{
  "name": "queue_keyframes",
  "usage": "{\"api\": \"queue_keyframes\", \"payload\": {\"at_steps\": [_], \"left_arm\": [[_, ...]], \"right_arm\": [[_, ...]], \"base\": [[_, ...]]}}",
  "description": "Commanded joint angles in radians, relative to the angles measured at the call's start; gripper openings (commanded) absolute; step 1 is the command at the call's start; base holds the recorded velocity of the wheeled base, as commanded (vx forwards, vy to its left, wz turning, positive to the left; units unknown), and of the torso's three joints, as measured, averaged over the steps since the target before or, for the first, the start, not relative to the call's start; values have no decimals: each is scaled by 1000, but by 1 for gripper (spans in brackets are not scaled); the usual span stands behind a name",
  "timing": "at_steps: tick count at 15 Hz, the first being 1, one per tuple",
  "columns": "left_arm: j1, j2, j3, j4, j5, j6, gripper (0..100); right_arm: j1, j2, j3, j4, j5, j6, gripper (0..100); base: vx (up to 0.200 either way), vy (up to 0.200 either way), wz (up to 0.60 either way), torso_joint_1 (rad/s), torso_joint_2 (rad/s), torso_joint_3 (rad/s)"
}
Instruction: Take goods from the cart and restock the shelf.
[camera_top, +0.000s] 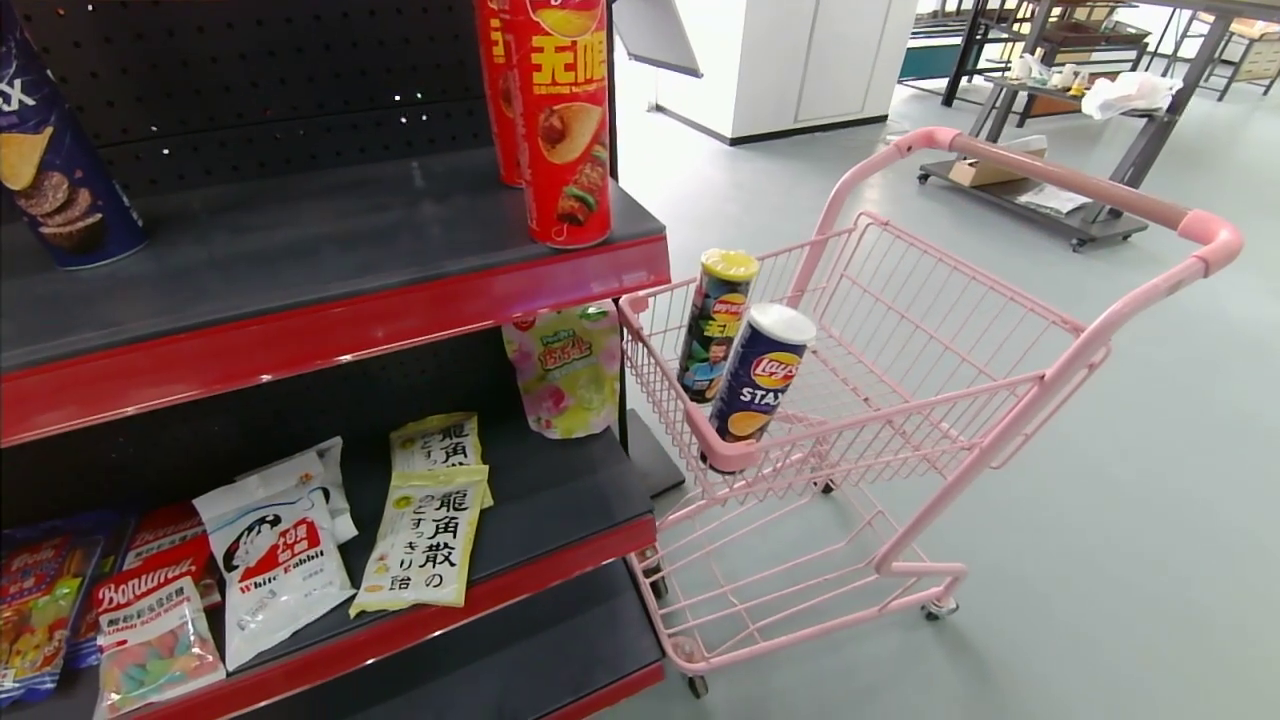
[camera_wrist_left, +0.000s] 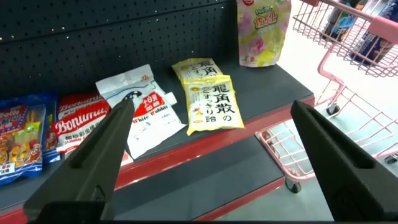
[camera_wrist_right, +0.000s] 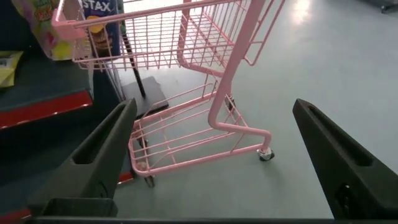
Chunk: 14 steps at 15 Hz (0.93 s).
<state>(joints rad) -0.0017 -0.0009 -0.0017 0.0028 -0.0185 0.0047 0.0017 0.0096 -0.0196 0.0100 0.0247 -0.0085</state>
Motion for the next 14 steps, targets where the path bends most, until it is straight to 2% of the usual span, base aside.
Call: {"api": "queue_keyframes", "payload": {"at_steps": [1, 2, 4, 5, 7, 8, 9, 10, 14], "left_arm": [[0, 1, 0, 0, -1, 0, 100], [0, 1, 0, 0, -1, 0, 100], [0, 1, 0, 0, -1, -2, 100], [0, 1, 0, 0, -1, 0, 100], [0, 1, 0, 0, -3, 0, 100], [0, 1, 0, 0, -3, 0, 100], [0, 1, 0, 0, -3, 0, 100], [0, 1, 0, 0, -3, 0, 100], [0, 1, 0, 0, -3, 1, 100]], "right_arm": [[9, 451, -399, -10, 86, 87, 100], [23, 616, -537, -25, 93, 120, 100], [103, 849, -608, -74, 150, 79, 100], [141, 997, -611, -186, 156, 85, 100], [153, 1228, -592, -401, 170, 85, 100], [182, 1386, -605, -530, 233, 85, 100], [182, 1386, -605, -530, 233, 85, 100], [219, 1561, -662, -610, 282, 79, 100], [279, 1781, -824, -621, 294, 81, 100]], "base": [[0, 0, 0, 0, 0, 0], [0, 0, 0, 0, 0, 0], [0, 0, 0, 0, 0, 0], [0, 0, 0, 0, 0, 0], [0, 0, 0, 0, 0, 0], [0, 0, 0, 0, 0, 0], [0, 0, 0, 0, 0, 0], [0, 0, 0, 0, 0, 0], [0, 0, 0, 0, 0, 0]]}}
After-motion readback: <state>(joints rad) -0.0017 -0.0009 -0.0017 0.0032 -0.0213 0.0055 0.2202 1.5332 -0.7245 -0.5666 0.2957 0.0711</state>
